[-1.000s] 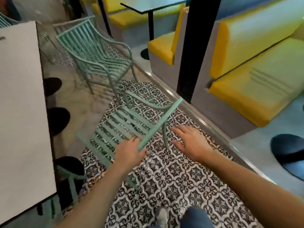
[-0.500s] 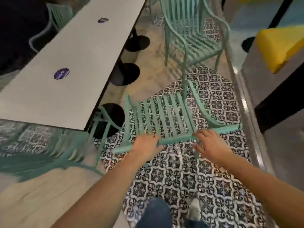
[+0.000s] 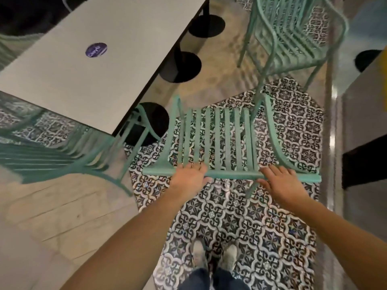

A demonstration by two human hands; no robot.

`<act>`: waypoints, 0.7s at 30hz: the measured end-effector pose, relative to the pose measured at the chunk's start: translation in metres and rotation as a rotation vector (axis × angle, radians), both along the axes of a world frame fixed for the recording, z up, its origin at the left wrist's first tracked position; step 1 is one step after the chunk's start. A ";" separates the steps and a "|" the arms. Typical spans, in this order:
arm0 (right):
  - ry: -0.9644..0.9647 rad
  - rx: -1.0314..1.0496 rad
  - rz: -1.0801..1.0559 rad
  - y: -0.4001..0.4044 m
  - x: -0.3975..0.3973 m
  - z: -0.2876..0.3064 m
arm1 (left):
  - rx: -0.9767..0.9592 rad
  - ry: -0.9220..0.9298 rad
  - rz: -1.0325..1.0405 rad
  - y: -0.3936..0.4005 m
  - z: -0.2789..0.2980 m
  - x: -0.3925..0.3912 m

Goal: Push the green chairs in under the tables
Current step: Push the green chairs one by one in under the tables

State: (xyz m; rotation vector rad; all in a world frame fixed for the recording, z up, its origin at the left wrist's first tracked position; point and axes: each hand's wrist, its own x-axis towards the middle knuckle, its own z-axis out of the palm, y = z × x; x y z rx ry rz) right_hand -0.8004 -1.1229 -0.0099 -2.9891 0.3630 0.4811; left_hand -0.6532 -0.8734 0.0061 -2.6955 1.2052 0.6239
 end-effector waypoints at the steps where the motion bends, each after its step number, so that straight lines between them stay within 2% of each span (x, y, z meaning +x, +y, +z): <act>1: 0.001 -0.003 0.003 -0.001 0.002 0.000 | -0.004 0.001 0.000 0.000 -0.001 0.002; 9: -0.025 0.015 -0.006 -0.019 0.034 0.000 | 0.032 0.014 -0.010 -0.021 0.005 0.033; 21: -0.001 0.034 0.036 -0.067 0.089 -0.002 | -0.022 0.023 0.003 -0.058 0.000 0.080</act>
